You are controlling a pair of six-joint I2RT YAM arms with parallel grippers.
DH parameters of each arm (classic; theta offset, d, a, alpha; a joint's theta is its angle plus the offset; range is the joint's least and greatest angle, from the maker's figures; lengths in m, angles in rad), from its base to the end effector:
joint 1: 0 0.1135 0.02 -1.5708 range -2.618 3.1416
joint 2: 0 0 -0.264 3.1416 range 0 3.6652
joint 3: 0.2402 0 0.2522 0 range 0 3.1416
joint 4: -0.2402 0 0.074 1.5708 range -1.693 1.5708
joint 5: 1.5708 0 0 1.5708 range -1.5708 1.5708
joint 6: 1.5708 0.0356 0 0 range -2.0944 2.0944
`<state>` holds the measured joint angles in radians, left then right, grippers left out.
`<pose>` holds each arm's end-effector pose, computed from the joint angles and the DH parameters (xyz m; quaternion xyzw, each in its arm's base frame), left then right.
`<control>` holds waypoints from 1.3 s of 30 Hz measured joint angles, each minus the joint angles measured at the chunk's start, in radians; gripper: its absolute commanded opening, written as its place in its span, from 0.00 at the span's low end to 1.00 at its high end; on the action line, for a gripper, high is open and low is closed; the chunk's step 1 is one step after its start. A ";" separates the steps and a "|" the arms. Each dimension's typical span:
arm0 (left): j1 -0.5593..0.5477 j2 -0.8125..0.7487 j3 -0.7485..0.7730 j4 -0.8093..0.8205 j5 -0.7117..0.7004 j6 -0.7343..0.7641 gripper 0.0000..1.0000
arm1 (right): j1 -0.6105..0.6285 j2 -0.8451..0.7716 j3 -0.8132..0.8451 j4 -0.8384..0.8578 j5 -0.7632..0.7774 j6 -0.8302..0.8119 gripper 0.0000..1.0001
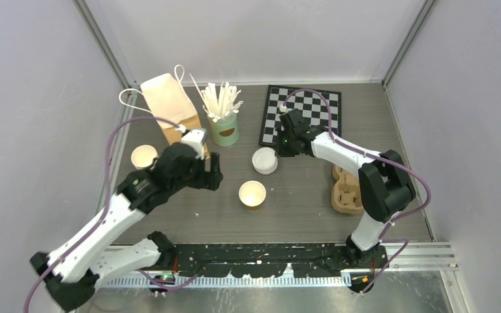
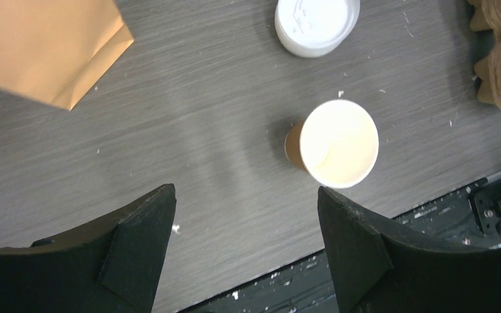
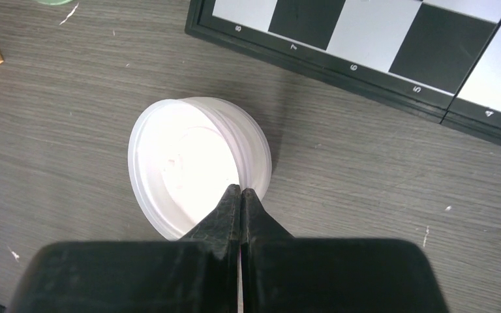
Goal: Pack the takeout coffee
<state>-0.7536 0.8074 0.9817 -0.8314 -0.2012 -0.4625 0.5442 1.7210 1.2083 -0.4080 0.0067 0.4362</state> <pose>0.1176 -0.1006 0.3393 0.0857 0.8899 -0.1767 0.4117 0.3156 0.1907 0.2194 -0.0501 0.9463 0.1475 0.2832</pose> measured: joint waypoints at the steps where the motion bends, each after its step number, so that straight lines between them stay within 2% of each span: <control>1: 0.000 0.060 0.032 0.009 0.000 0.000 0.79 | 0.000 -0.008 -0.015 0.014 -0.009 0.006 0.00; 5: 0.000 0.275 0.114 0.065 0.000 -0.008 0.78 | 0.000 -0.024 -0.048 0.049 -0.028 0.017 0.00; 7: 0.000 0.333 0.116 0.092 0.000 -0.014 0.76 | 0.000 -0.025 -0.058 0.064 -0.035 0.020 0.07; 9: 0.000 0.375 0.116 0.117 -0.002 -0.027 0.75 | 0.000 -0.025 -0.064 0.069 -0.042 0.026 0.14; 15: 0.000 0.445 0.116 0.200 -0.016 -0.036 0.70 | 0.000 -0.032 -0.064 0.051 -0.031 0.022 0.21; 23: 0.000 0.547 0.116 0.349 -0.037 -0.035 0.62 | 0.000 -0.104 -0.064 0.014 -0.003 0.011 0.21; 31: 0.001 0.813 0.199 0.402 -0.063 -0.035 0.50 | 0.000 -0.192 -0.113 0.010 0.006 0.011 0.21; 39: 0.017 0.914 0.225 0.479 -0.050 -0.038 0.46 | 0.000 -0.311 -0.169 -0.019 0.040 0.005 0.21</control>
<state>-0.7368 1.7214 1.2072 -0.3523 -0.2508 -0.5003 0.5442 1.4097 1.0397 -0.4271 0.0463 0.4408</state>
